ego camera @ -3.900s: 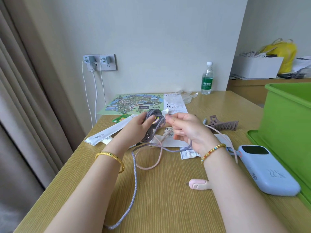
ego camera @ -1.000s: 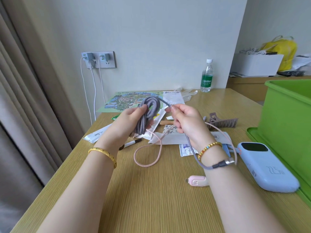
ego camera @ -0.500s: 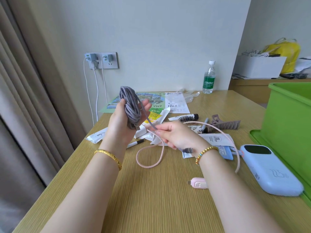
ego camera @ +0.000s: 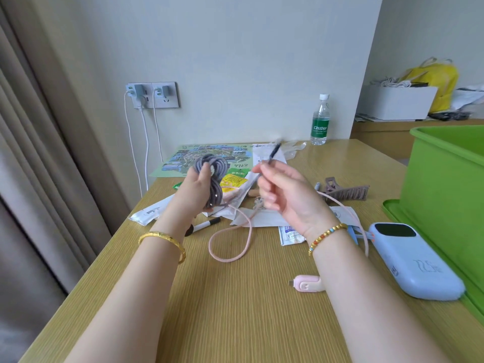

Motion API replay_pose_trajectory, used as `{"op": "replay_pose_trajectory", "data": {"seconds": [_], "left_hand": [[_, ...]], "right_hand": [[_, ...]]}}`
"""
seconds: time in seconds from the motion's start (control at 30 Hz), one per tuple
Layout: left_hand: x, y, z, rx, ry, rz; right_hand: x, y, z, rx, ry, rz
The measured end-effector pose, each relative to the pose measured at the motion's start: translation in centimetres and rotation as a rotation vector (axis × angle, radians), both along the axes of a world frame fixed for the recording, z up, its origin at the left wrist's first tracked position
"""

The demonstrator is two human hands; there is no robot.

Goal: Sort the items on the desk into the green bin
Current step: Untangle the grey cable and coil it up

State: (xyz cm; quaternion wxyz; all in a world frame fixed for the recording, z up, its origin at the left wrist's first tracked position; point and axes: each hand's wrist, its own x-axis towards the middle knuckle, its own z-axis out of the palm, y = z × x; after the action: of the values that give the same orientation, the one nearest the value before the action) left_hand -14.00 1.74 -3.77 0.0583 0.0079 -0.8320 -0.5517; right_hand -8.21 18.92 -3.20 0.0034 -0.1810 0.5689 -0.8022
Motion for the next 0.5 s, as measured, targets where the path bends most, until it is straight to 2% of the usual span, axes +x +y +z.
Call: {"op": "replay_pose_trajectory", "data": {"seconds": [0.07,0.13,0.2,0.27,0.33,0.5], "left_hand": [[0.5,0.3,0.0,-0.199,0.113,-0.055],[1.2,0.5,0.0,-0.219,0.185,-0.151],[2.1,0.7,0.0,-0.219,0.166,-0.314],[2.6,1.0,-0.2,-0.364,0.155,-0.431],[2.5,1.2,-0.8,-0.530,0.186,-0.437],[2.8,1.5,-1.2,-0.750,0.417,-0.467]], "right_hand": [[-0.1,0.4,0.2,-0.055,0.004,-0.104],[0.0,0.6,0.3,-0.122,-0.002,-0.152],[0.1,0.5,0.5,-0.153,-0.006,-0.178],[0.1,0.3,0.4,-0.103,0.009,-0.213],[0.2,0.0,0.4,-0.007,0.047,-0.227],[0.0,-0.2,0.1,0.129,0.114,-0.231]]}}
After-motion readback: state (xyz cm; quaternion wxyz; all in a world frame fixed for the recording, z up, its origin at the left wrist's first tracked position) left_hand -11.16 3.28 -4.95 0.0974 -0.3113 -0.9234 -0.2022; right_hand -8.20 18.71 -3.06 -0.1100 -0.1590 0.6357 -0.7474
